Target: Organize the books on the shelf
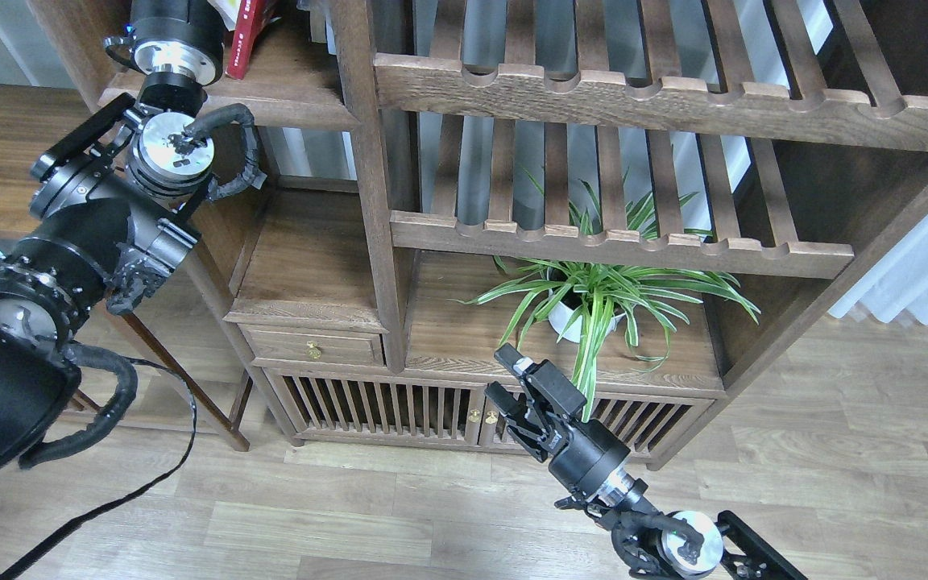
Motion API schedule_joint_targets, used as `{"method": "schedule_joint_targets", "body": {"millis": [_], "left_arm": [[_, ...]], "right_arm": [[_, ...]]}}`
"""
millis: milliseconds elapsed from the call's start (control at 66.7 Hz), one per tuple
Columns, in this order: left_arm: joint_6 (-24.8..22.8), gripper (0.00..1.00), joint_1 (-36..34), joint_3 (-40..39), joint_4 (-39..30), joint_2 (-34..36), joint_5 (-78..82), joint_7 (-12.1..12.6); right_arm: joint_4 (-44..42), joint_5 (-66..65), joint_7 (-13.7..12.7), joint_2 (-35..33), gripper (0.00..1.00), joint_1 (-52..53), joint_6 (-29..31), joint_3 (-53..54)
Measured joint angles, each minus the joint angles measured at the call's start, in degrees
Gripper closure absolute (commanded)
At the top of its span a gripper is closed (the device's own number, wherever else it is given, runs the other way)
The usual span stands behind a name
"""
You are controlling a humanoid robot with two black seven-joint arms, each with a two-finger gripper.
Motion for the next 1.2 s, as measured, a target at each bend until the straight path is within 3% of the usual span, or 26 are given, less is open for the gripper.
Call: {"method": "schedule_joint_targets", "body": {"millis": [45,75,105,120,135,150,195,390,405,465,704,854,1019,1199], "left_arm": [[-0.2,0.11,-0.2,0.1,-0.1,0.0,1.8,0.3],[-0.3,0.24,-0.4,0.1,-0.3,0.0,3.0,1.1],[-0.4,0.41,-0.4,0.1,-0.7,0.4,4.2,2.4],[-0.5,0.57,-0.4,0.1,-1.0,0.7,4.6,3.1],[-0.6,0.64,-0.4,0.0,-1.4,1.1,5.0,3.9],[-0.6,0.78,-0.4,0.0,-1.8,1.7,5.3,4.6],[-1.0,0.94,-0.4,-0.1,-3.9,3.8,5.8,7.0],[-6.5,0.98,-0.1,-0.4,-9.7,11.3,6.7,14.5],[-7.1,0.98,-0.5,-0.4,-9.9,12.3,7.4,16.5],[-7.3,0.98,-1.2,-0.4,-10.0,13.5,8.5,18.5],[-7.5,0.99,-7.5,-0.1,-8.9,20.8,18.9,33.4],[-7.5,1.00,-11.5,0.9,-6.8,23.4,24.3,41.0],[-7.5,1.00,-13.7,1.8,-6.2,25.3,26.9,46.1],[-7.5,0.97,-15.6,3.3,-3.6,24.8,27.9,46.2]], "right_arm": [[0.0,0.0,0.0,0.0,0.01,0.0,0.0,0.0],[0.0,0.1,0.0,0.0,0.01,0.0,0.0,0.0],[0.0,0.1,0.0,0.0,0.01,0.0,0.0,0.0],[0.0,0.1,0.0,0.0,0.01,0.0,0.0,0.0],[0.0,0.1,0.0,0.0,0.01,0.0,0.0,0.0],[0.0,0.1,0.0,0.0,0.01,0.0,0.0,0.1],[0.0,0.2,0.0,0.0,0.01,0.0,0.0,0.4],[0.0,0.5,-0.2,0.0,0.01,0.0,0.0,2.0],[0.0,0.7,-0.2,0.0,0.01,0.0,0.0,2.1],[0.0,0.8,-0.2,0.0,0.01,0.0,0.0,2.2],[0.0,1.0,-0.4,0.0,0.01,0.3,0.0,2.0],[0.1,1.0,-0.4,0.0,0.01,0.4,0.0,2.0],[0.1,1.0,-0.4,0.0,0.01,0.1,0.0,2.1],[0.6,1.1,-0.5,0.0,0.01,-0.2,0.0,2.1]]}}
